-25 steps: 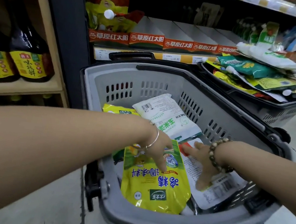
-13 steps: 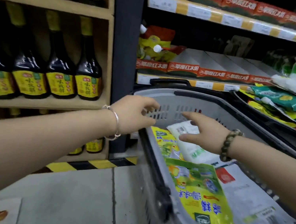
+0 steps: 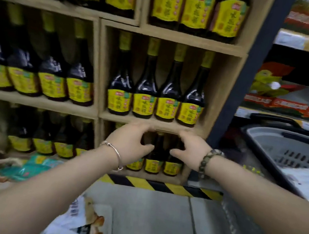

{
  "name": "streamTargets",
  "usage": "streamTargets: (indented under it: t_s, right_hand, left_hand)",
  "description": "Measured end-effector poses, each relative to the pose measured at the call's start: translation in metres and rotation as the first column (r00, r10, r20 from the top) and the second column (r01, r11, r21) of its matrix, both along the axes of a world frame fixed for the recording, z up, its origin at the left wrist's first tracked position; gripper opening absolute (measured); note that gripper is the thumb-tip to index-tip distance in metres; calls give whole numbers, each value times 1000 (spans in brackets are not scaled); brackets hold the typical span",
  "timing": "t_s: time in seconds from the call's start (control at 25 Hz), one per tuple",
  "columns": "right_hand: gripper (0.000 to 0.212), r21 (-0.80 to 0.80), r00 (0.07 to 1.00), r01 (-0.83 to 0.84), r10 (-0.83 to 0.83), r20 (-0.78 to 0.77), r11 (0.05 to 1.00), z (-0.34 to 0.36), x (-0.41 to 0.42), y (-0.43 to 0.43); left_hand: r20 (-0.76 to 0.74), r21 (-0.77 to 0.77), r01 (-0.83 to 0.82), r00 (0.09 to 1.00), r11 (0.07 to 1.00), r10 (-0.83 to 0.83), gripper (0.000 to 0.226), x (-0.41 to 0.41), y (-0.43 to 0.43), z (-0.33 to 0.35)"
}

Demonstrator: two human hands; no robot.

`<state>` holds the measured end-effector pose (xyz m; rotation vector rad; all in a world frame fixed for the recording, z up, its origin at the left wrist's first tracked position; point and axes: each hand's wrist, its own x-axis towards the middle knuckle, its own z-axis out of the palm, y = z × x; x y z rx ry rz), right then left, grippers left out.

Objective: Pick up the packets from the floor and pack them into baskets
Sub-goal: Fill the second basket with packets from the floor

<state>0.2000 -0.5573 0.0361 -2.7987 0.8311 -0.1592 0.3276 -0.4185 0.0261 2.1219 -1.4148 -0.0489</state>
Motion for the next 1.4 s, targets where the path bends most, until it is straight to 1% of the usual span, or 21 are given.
streamTargets:
  t_s: [0.16,0.24,0.36,0.48,0.6,0.64,0.72,0.8,0.88,0.92,1.0,1.04,1.12,1.24,1.28,1.32,1.36,1.4]
  right_hand:
    - [62,32,998,-21,23,-51,999,-31,75,33]
    - [61,37,993,-48,51,-109,998,-46,108,51]
    - [57,21,969,-110,112,-220,994,-67,153,72]
    - [52,-8,925,-238,225,-306,971,-92,185,90]
    - [45,-16,870,-368,339,-357,930,-125,209,108]
    - [45,-6,848,-406,374,-376,914,-139,218,114]
    - [51,48,813,-439,419,-404,897,-170,242,129]
    - [54,105,785,-460,459,-416,881,-200,262,145]
    - [56,128,762,-472,477,-438,872,-227,276,161]
    - [57,169,778,-436,465,-424,884,-239,282,166]
    - [60,293,854,-288,383,-351,912,-264,299,175]
    - [62,311,883,-246,344,-320,918,-273,309,178]
    - [70,256,901,-228,303,-311,939,-288,327,180]
    - [94,149,869,-228,270,-416,962,-305,336,175]
    - [98,117,853,-246,272,-445,962,-311,335,176]
    - [94,84,852,-261,271,-449,962,-316,333,178]
    - [84,48,862,-276,269,-429,960,-320,331,182]
    - [67,1,881,-293,271,-388,956,-322,331,186]
  left_hand:
    - [-30,109,-133,990,985,136,49,57,30,-44]
    - [-74,138,-234,966,962,246,46,86,45,-68]
    - [-246,102,-411,872,906,424,38,116,67,-100]
    - [-343,143,-458,809,877,478,43,130,87,-131]
    - [-302,235,-486,787,842,539,42,153,117,-162]
    - [-284,263,-498,779,826,560,43,162,131,-171]
    - [-286,308,-556,720,772,632,45,179,164,-185]
    - [-311,357,-612,634,705,708,45,189,197,-198]
    - [-327,414,-636,563,651,759,42,190,221,-210]
    - [-360,436,-638,523,635,773,40,187,228,-214]
    - [-415,467,-607,492,643,766,37,177,236,-219]
    - [-424,483,-578,503,658,753,36,172,236,-219]
    - [-454,472,-564,504,678,735,36,166,235,-218]
    - [-507,415,-616,454,669,733,32,167,238,-214]
    - [-517,405,-636,432,656,739,30,167,239,-214]
    - [-527,402,-646,416,649,741,29,167,241,-214]
    - [-531,407,-649,405,643,745,29,167,242,-215]
    - [-527,414,-650,400,637,750,28,166,243,-217]
